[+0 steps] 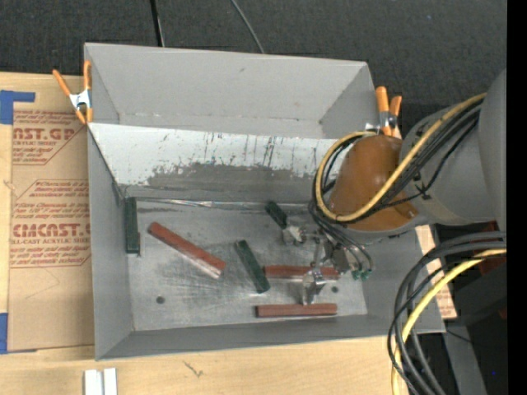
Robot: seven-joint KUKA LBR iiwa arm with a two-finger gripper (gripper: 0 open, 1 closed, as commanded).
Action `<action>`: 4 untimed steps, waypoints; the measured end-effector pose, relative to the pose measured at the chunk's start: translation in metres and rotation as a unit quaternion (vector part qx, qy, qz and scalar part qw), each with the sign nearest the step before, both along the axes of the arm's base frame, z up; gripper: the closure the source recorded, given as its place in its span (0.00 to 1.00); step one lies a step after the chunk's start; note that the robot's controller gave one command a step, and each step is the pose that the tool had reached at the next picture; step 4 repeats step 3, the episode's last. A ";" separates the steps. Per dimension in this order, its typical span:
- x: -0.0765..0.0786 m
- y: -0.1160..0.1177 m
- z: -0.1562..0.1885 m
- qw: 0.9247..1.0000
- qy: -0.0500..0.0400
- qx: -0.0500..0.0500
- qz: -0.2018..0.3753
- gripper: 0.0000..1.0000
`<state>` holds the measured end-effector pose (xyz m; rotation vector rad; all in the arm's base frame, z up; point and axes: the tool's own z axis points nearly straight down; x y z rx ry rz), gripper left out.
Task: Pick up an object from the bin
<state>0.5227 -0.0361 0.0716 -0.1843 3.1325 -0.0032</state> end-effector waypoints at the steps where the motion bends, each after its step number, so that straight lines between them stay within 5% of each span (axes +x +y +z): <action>1: -0.002 0.000 0.001 1.000 0.006 0.001 -0.001 1.00; 2: -0.002 0.000 0.001 1.000 0.005 0.001 -0.001 1.00; 3: -0.005 -0.022 0.135 1.000 0.001 0.001 0.011 1.00; 4: -0.005 -0.022 0.135 1.000 0.001 0.001 0.011 1.00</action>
Offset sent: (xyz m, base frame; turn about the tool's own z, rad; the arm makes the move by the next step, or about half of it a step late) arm 0.0000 0.0000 0.0000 0.0000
